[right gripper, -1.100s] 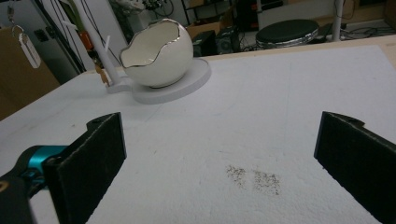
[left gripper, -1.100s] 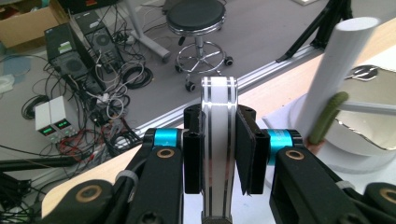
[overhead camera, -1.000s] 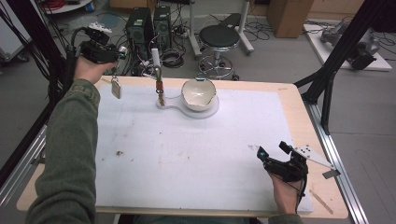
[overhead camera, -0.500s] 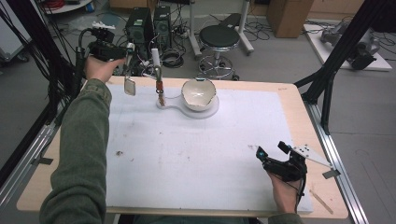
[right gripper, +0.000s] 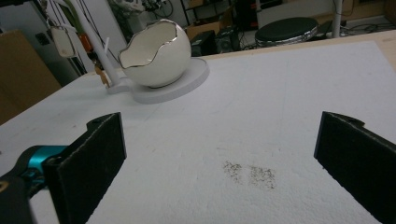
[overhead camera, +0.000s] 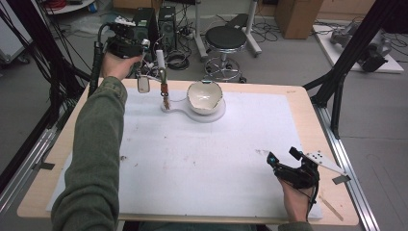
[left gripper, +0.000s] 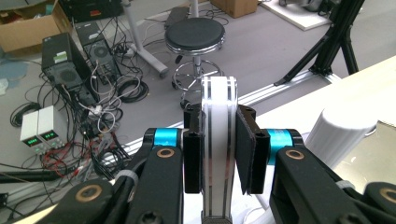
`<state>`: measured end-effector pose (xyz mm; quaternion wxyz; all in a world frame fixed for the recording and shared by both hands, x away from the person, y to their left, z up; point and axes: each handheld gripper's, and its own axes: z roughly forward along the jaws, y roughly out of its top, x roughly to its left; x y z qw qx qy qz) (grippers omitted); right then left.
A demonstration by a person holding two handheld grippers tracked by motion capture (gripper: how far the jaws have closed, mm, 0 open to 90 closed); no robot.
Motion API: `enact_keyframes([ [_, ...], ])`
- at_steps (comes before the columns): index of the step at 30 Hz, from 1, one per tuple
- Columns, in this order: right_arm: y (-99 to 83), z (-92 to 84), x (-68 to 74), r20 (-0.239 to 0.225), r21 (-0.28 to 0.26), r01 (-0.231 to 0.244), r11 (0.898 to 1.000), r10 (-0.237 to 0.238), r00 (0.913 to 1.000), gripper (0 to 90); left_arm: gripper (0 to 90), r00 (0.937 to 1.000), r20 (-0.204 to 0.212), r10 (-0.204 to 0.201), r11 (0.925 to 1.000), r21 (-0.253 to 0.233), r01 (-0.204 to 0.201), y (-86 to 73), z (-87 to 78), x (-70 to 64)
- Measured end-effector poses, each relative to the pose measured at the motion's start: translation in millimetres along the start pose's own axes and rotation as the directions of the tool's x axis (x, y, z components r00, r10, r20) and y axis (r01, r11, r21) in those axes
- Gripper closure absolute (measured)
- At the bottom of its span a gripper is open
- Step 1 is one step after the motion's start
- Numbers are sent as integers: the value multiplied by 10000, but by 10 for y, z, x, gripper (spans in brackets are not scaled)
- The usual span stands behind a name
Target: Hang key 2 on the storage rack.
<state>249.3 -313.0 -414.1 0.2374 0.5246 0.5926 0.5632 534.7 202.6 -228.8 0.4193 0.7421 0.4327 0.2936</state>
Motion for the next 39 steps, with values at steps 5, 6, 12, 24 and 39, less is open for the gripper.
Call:
enact_keyframes([
  [5, -7, -24, -15, 12, 40, 10, 10000, -10, 10000, 11, 744, 9996, 263, -93, 9998, -158, 97, 9, 71, -78],
  [6, -9, -29, -18, -4, 41, 15, 10000, -15, 10000, 10, 744, 9993, 368, -63, 9998, -177, 70, 14, 84, -101],
  [12, -12, -44, -23, 53, 50, 33, 10000, -33, 10000, 10, 744, 9979, 516, -382, 9991, -157, 391, -28, 93, -102],
  [24, -12, -29, -15, 52, 105, 36, 9999, -36, 10000, 10, 744, 9913, 679, -1132, 9926, -367, 1159, -161, 121, -70],
  [39, -15, -51, -34, 112, 124, 62, 9999, -64, 9999, 11, 744, 9744, 1078, -1975, 9746, -854, 2070, -152, 156, -64],
])
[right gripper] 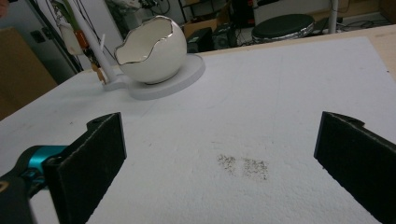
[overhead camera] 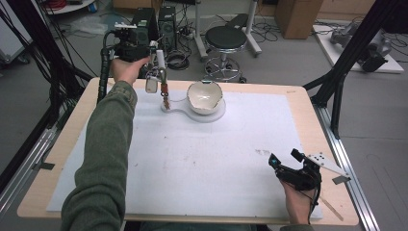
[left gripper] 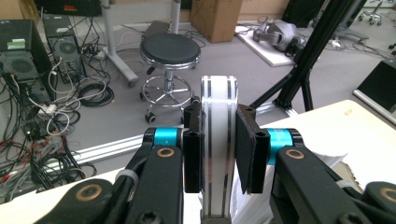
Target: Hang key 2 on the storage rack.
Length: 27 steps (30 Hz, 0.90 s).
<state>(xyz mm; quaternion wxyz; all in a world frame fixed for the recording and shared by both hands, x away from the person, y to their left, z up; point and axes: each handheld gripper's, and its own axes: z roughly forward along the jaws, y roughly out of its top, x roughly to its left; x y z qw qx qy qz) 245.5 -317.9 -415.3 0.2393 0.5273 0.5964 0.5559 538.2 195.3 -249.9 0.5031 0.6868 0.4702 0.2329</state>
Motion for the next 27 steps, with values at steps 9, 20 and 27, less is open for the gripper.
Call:
enact_keyframes([
  [9, 1, 1, 3, 7, 20, -9, 10000, 9, 10000, 11, 689, 9975, 252, -655, 9968, 484, 642, -34, 2, 51],
  [20, 7, 27, 21, -61, 35, 80, 10000, -79, 9999, 11, 426, 9859, 553, -1577, 9847, 836, 1528, -105, -145, 192],
  [27, 10, 35, 28, -82, 67, 74, 10000, -74, 9999, 11, 206, 9931, 167, -1164, 9876, 1075, 1140, -212, -200, 189],
])
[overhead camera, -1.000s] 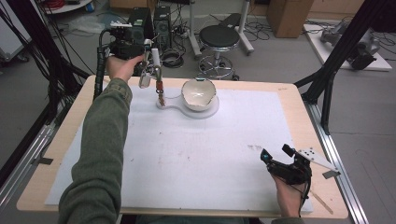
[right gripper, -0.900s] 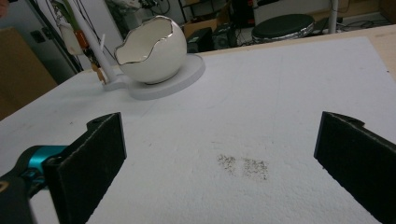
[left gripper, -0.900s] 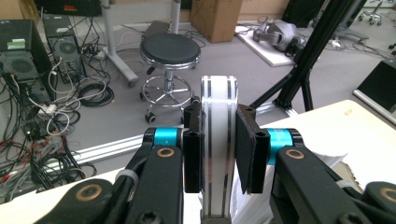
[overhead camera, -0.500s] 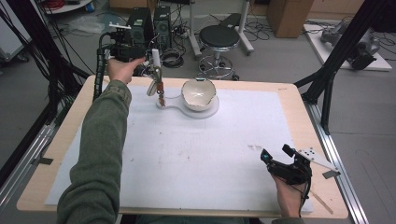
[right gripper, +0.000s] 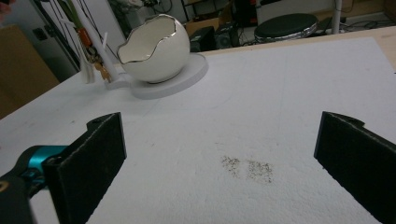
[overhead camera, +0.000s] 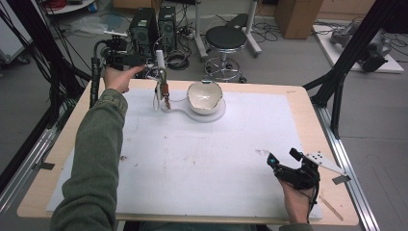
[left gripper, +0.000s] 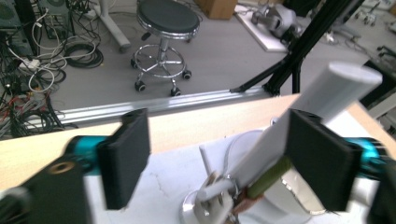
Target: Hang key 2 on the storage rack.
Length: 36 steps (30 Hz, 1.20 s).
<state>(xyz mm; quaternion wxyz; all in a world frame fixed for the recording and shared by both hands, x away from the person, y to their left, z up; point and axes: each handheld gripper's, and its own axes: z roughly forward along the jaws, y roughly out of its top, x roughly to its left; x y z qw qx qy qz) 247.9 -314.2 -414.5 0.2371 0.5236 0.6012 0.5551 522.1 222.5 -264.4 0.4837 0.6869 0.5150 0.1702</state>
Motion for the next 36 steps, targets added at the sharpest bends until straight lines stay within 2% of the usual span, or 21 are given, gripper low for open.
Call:
enact_keyframes([
  [2, -1, 3, 2, -6, -12, -20, 10000, 20, 10000, 11, 149, 9998, -167, 92, 9999, 49, -91, -28, -17, -16],
  [6, -1, 8, 1, -5, 12, 69, 10000, -69, 10000, 11, 87, 9999, -1, -167, 9997, 202, 167, -71, -39, -56],
  [10, -1, 7, 6, -7, 32, 46, 10000, -46, 10000, 10, 16, 9994, -225, 265, 9985, 475, -254, -80, -52, -126],
  [15, 0, 11, 9, -22, 31, 62, 10000, -61, 10000, 11, 16, 9956, -631, 685, 9955, 700, -641, -87, -81, -209],
  [19, 0, 6, 11, -23, 71, 56, 10000, -56, 10000, 11, 16, 9932, -775, 864, 9947, 626, -816, -130, -106, -235],
  [26, 2, 2, 12, -9, 17, 83, 10000, -83, 10000, 11, 16, 9924, -897, 839, 9954, 537, -793, -281, -133, -198],
  [33, 3, 14, 25, -26, 18, 129, 9999, -129, 9999, 10, 17, 9930, -728, 927, 9940, 649, -881, -420, -180, -176],
  [36, 4, 13, 31, -36, 56, 97, 9999, -97, 9999, 11, 17, 9941, -704, 827, 9950, 610, -785, -468, -208, -163],
])
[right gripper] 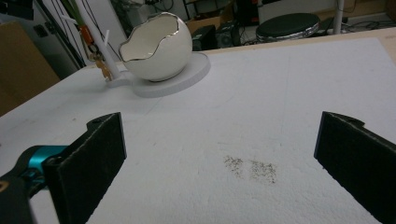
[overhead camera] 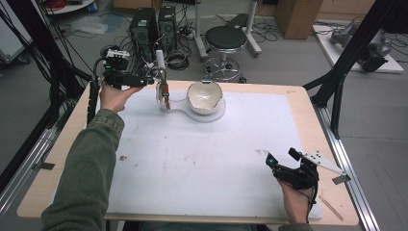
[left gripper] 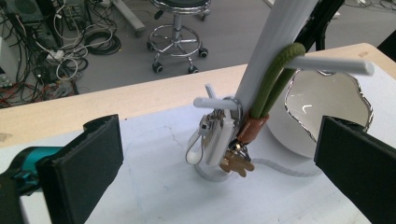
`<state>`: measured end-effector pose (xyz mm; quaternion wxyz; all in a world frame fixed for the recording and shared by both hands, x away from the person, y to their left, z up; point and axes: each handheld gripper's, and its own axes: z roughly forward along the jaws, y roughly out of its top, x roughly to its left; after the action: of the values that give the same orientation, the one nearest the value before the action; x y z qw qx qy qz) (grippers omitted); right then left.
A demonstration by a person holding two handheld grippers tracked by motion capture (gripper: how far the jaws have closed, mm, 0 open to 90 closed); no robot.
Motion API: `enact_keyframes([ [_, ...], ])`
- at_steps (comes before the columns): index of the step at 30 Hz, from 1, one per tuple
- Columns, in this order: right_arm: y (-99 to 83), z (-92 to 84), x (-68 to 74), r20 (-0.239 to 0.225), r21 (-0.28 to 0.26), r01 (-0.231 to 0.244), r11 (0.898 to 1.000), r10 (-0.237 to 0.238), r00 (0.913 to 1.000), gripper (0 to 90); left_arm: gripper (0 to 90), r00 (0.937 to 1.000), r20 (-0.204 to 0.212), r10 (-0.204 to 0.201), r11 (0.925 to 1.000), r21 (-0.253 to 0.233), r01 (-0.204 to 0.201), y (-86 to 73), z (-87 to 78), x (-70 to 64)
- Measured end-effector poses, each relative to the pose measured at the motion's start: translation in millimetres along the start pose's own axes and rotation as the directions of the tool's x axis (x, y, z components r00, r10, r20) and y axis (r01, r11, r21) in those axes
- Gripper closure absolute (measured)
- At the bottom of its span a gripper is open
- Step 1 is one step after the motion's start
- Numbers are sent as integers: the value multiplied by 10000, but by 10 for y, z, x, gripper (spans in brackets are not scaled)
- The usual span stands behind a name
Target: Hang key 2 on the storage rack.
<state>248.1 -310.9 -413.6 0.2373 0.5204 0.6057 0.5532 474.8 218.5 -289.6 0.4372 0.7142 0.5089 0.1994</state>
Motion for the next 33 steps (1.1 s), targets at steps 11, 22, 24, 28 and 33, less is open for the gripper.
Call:
enact_keyframes([
  [11, 5, 14, 0, -40, 26, 29, 10000, -29, 10000, 11, 16, 9997, -214, -70, 10000, 17, 71, -142, -127, 32],
  [22, 11, 34, 11, -79, 44, 74, 10000, -73, 9999, 11, 17, 9998, 88, 205, 9998, -6, -205, -257, -252, -47],
  [24, 12, 35, 11, -75, 51, 74, 10000, -74, 9999, 11, 17, 9995, 15, 313, 9995, 0, -313, -291, -278, -53],
  [28, 12, 45, 9, -70, 20, 144, 9999, -144, 9999, 10, 17, 10000, 11, 52, 10000, -12, -52, -372, -292, -29],
  [33, 11, 47, 19, -87, 83, 172, 9998, -172, 9998, 11, 17, 9999, -94, -125, 9999, 15, 125, -496, -297, 0],
])
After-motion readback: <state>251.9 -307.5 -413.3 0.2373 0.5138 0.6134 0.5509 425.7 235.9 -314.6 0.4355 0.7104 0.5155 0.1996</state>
